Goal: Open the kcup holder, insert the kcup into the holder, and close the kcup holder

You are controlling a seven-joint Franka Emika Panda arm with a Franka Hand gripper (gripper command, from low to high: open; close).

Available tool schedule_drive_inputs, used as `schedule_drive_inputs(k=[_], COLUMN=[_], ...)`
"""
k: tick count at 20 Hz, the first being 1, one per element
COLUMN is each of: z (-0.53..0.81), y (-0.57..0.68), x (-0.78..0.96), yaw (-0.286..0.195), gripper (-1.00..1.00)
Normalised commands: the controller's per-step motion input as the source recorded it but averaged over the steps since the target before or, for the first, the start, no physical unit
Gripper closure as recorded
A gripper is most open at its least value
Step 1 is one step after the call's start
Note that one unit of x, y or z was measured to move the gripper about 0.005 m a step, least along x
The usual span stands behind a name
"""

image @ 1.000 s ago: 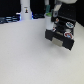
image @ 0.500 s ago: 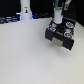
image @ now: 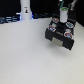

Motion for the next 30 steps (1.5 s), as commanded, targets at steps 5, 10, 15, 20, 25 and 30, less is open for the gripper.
schedule_drive_inputs(k=[5, 10, 15, 20, 25, 30], z=[-0.09, -0.16, -0.26, -0.29, -0.24, -0.03], y=[0.41, 0.25, 0.05, 0.03, -0.02, -0.04], x=[-0.14, -0.15, -0.09, -0.11, -0.1, -0.02], yaw=[0.13, 0.116, 0.061, 0.066, 0.039, 0.009], gripper=[1.0, 1.0, 1.0, 1.0, 1.0, 1.0])
